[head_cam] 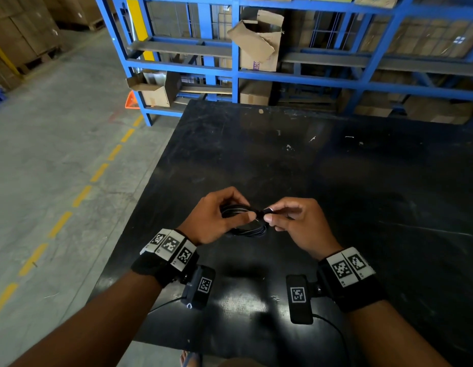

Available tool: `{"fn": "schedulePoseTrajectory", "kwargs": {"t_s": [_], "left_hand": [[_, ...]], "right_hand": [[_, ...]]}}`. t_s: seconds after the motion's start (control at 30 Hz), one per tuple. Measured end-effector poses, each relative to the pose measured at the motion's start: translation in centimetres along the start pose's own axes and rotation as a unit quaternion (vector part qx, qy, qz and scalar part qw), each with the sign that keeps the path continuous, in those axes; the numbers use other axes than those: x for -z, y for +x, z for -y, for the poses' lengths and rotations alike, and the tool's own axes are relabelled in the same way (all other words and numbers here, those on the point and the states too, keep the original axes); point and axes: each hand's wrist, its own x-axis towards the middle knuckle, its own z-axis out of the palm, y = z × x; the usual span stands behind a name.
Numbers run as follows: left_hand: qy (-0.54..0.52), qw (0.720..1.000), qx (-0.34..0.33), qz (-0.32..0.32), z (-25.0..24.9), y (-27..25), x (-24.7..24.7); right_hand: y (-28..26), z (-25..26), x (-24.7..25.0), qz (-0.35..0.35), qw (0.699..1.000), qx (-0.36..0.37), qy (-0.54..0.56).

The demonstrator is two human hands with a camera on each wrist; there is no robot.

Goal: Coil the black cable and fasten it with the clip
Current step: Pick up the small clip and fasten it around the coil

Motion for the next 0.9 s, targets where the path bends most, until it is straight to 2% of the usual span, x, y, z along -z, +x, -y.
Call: {"fn": "schedulePoseTrajectory", "kwargs": {"t_s": [0.1,0.17,0.23,0.33,0.4,0.5,0.7,0.9], "left_hand": [[-0.058,0.998,0.03,-0.001,1.4,-0.2,0.3],[-0.109,0.992,0.068,-0.008,2.4,-0.7,0.0],[-0.194,0.973,0.123,-0.028,3.0,-1.2,-0.6],[-0.274,0.947,0.147,-0.076,3.7,-1.4,-1.3],[-0.281,0.942,0.15,-0.1,3.9,-1.2,-1.6],[-0.272,0.941,0.159,-0.125,4.2,-0.6,-1.5],[-0.245,0.94,0.201,-0.127,5.8,1.0,-1.3],[-0.201,0.933,0.271,-0.125,9.0,3.5,-2.6]], "right_hand": [[-0.5,-0.1,0.2,-0.009,0.985,-0.099,0.144],[-0.7,-0.3,0.4,-0.011,0.955,-0.16,0.252],[-0.7,-0.9,0.4,-0.034,0.919,-0.204,0.335],[-0.7,-1.8,0.0,-0.069,0.879,-0.248,0.402],[-0.8,-2.3,-0.3,-0.077,0.868,-0.259,0.417],[-0.8,-2.7,-0.4,-0.085,0.875,-0.25,0.405],[0.4,-4.3,0.2,-0.147,0.917,-0.212,0.306],[2.4,-8.5,0.5,-0.135,0.954,-0.211,0.164]]}}
